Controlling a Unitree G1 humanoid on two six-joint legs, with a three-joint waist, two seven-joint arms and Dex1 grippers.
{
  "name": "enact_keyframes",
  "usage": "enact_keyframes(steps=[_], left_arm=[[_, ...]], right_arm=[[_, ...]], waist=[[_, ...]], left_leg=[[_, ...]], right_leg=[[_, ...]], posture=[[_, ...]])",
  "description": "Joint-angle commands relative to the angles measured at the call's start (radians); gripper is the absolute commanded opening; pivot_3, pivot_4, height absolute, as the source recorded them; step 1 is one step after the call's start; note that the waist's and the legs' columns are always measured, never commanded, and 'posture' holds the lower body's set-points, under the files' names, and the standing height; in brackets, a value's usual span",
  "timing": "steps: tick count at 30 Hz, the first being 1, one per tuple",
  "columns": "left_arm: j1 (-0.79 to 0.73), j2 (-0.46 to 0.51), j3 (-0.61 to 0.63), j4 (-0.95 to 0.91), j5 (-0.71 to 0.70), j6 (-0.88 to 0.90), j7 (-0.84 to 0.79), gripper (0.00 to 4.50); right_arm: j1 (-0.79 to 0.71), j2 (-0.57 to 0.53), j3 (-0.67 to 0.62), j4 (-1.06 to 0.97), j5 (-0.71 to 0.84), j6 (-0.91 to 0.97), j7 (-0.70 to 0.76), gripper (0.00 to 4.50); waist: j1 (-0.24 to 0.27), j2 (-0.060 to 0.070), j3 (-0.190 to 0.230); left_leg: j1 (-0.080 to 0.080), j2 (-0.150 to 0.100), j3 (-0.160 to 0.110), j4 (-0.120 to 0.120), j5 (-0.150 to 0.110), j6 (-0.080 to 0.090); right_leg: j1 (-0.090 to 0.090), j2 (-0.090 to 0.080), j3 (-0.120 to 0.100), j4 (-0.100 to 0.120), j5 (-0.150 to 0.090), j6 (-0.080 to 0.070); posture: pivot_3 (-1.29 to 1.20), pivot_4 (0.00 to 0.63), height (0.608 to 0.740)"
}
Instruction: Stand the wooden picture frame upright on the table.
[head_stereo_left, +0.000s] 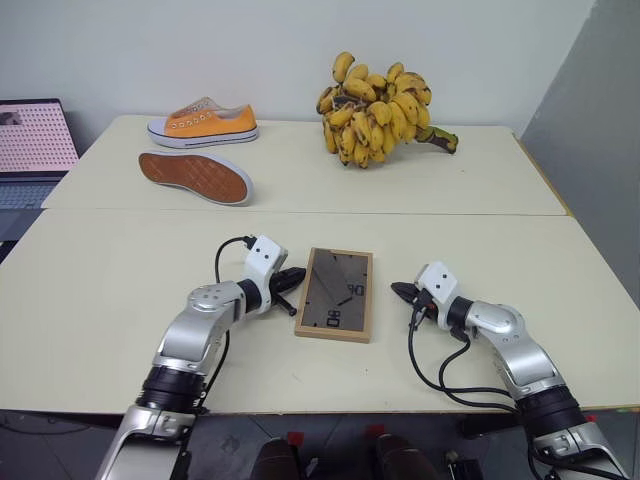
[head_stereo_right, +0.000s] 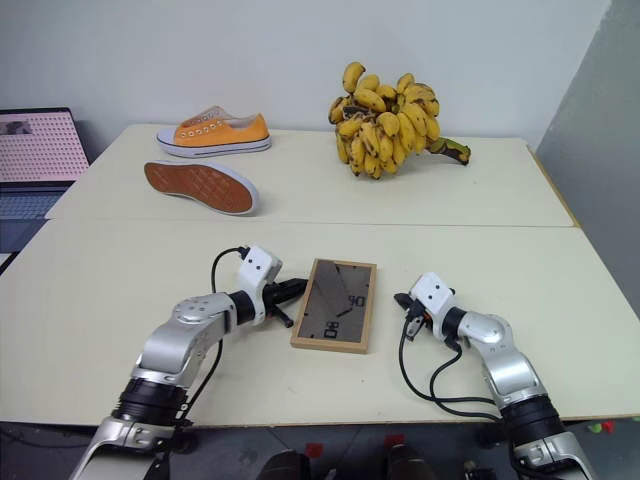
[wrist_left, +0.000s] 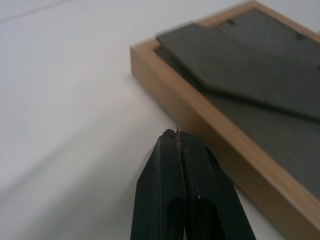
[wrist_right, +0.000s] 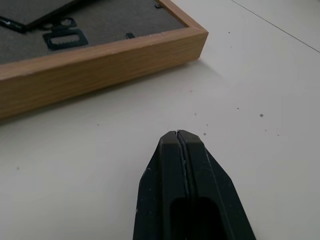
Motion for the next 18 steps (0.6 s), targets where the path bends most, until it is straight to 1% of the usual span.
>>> enact_keyframes(steps=[1,3,4,6,7,10,11,13,15,16,17,18], left_arm=[[0.062,0.13,0.096,-0.163,-0.104,0.148,-0.092,0.01],[0.073,0.204,0.156,-0.205,-0.205,0.304,-0.138,0.01],[0.068,0.223,0.177,-0.214,-0.243,0.367,-0.146,0.01],[0.017,0.219,0.235,-0.201,-0.351,0.561,-0.132,0.01],[-0.011,0.197,0.263,-0.19,-0.4,0.649,-0.116,0.01],[-0.073,0.116,0.333,-0.149,-0.482,0.827,-0.062,0.44],[-0.084,0.099,0.346,-0.145,-0.497,0.859,-0.052,0.59],[-0.102,0.074,0.367,-0.14,-0.517,0.915,-0.03,0.96],[-0.116,0.055,0.384,-0.122,-0.522,0.95,-0.004,1.48],[-0.123,0.051,0.388,-0.105,-0.518,0.958,0.006,1.56],[-0.125,0.054,0.389,-0.093,-0.517,0.955,0.009,1.9],[-0.128,0.055,0.389,-0.087,-0.517,0.956,0.013,2.03]], right_arm=[[-0.015,-0.042,-0.034,0.006,-0.003,-0.036,0.024,0.0],[-0.018,-0.062,-0.038,0.014,0.0,-0.045,0.037,0.0],[-0.018,-0.069,-0.039,0.016,0.001,-0.049,0.042,0.0],[-0.019,-0.075,-0.04,0.022,0.0,-0.055,0.048,0.0],[-0.018,-0.076,-0.039,0.024,-0.001,-0.058,0.05,0.0],[-0.012,-0.068,-0.029,0.019,-0.006,-0.058,0.048,0.0],[-0.008,-0.064,-0.026,0.012,-0.006,-0.056,0.046,0.0],[-0.003,-0.058,-0.022,-0.001,-0.005,-0.051,0.045,0.0],[0.002,-0.054,-0.02,-0.008,-0.006,-0.047,0.043,0.0],[0.003,-0.053,-0.02,-0.009,-0.006,-0.047,0.042,0.0],[0.005,-0.052,-0.02,-0.01,-0.007,-0.046,0.041,0.0],[0.007,-0.052,-0.021,-0.011,-0.007,-0.046,0.042,0.0]], waist=[[-0.004,0.001,0.0],[-0.007,0.001,0.001],[-0.005,0.001,0.001],[-0.001,0.001,0.001],[0.0,0.001,0.001],[-0.001,0.001,0.001],[-0.003,0.001,0.001],[-0.01,0.001,0.001],[-0.014,0.001,0.001],[-0.017,0.001,0.001],[-0.017,0.001,0.001],[-0.018,0.001,0.001]], left_leg=[[0.0,0.0,0.0,0.0,0.0,0.0],[0.0,0.0,0.0,-0.001,0.0,0.0],[0.0,0.0,0.0,-0.001,0.0,0.0],[0.0,0.0,-0.002,0.0,0.0,0.0],[-0.001,0.0,-0.002,0.001,0.0,0.0],[-0.001,0.0,-0.004,0.003,0.0,0.0],[-0.001,-0.001,-0.004,0.004,0.0,0.0],[-0.001,-0.001,-0.006,0.004,0.0,0.0],[-0.002,-0.001,-0.008,0.004,0.0,0.0],[-0.002,-0.001,-0.009,0.004,0.0,0.0],[-0.002,-0.001,-0.012,0.004,0.0,0.0],[-0.002,-0.001,-0.013,0.004,0.0,0.0]], right_leg=[[0.0,0.0,0.0,0.0,0.0,0.0],[0.0,0.0,0.0,0.0,0.0,0.0],[0.0,0.0,0.0,0.0,0.0,0.0],[0.0,0.0,-0.002,0.0,0.0,0.0],[0.0,0.0,-0.002,0.0,-0.001,0.0],[0.001,0.0,-0.003,0.0,-0.001,0.001],[0.002,0.0,-0.004,0.0,-0.002,0.004],[0.002,0.0,-0.005,0.001,-0.002,0.003],[0.002,0.0,-0.007,0.003,0.0,0.0],[0.002,0.0,-0.008,0.004,0.0,0.0],[0.002,0.0,-0.01,0.005,-0.001,-0.001],[0.002,0.0,-0.011,0.007,-0.001,-0.002]], posture=[[0.0,0.15,0.74],[0.0,0.15,0.74],[0.0,0.15,0.74],[0.0,0.15,0.74],[0.0,0.15,0.74],[0.0,0.15,0.74],[0.0,0.15,0.74],[0.0,0.15,0.74],[0.0,0.15,0.74],[0.0,0.15,0.74],[0.0,0.15,0.74],[0.0,0.15,0.74]])
